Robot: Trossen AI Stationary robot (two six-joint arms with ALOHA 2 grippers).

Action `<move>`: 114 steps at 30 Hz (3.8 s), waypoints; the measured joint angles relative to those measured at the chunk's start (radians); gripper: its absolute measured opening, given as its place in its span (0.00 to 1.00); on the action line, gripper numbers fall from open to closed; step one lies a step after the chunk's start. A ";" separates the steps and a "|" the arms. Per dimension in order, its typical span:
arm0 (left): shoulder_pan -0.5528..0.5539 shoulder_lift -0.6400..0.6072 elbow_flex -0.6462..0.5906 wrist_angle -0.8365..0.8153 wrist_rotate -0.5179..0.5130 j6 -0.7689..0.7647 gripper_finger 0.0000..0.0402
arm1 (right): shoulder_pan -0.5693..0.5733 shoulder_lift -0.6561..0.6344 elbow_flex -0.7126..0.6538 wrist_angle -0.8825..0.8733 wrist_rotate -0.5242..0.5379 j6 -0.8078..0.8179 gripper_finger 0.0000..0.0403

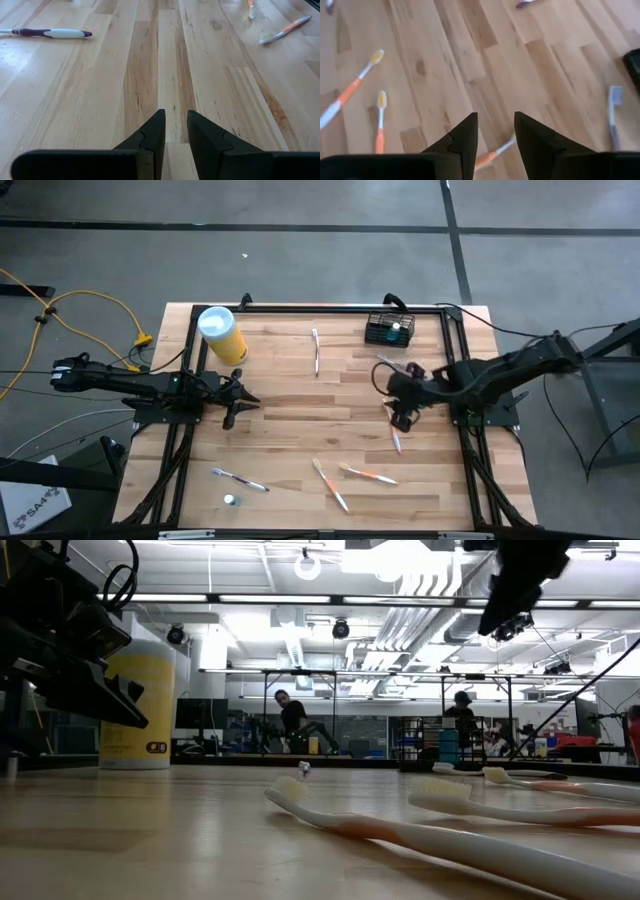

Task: Pick & Place toothbrushing station
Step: Put the blue mouthwash into the black wire organizer

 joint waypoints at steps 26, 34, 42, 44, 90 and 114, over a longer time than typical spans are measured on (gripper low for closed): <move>0.000 0.000 0.000 0.000 0.000 0.000 0.19 | 0.243 -0.198 -0.213 0.110 0.152 0.099 0.30; 0.000 0.000 0.000 0.000 0.000 0.000 0.19 | 0.242 -0.198 -0.213 0.134 0.155 0.095 0.30; 0.000 0.000 0.000 0.000 0.000 0.000 0.19 | 0.242 -0.198 -0.213 0.139 0.154 0.100 0.30; 0.000 0.000 0.000 0.000 0.000 0.000 0.19 | 0.242 -0.198 -0.213 0.139 0.153 0.100 0.30; -0.064 0.000 0.000 0.136 0.002 -0.323 0.19 | 0.242 -0.197 -0.213 0.162 0.118 0.105 0.30; -0.279 0.160 0.355 -0.166 -0.228 -0.245 0.19 | 0.242 -0.197 -0.213 0.177 0.118 0.105 0.30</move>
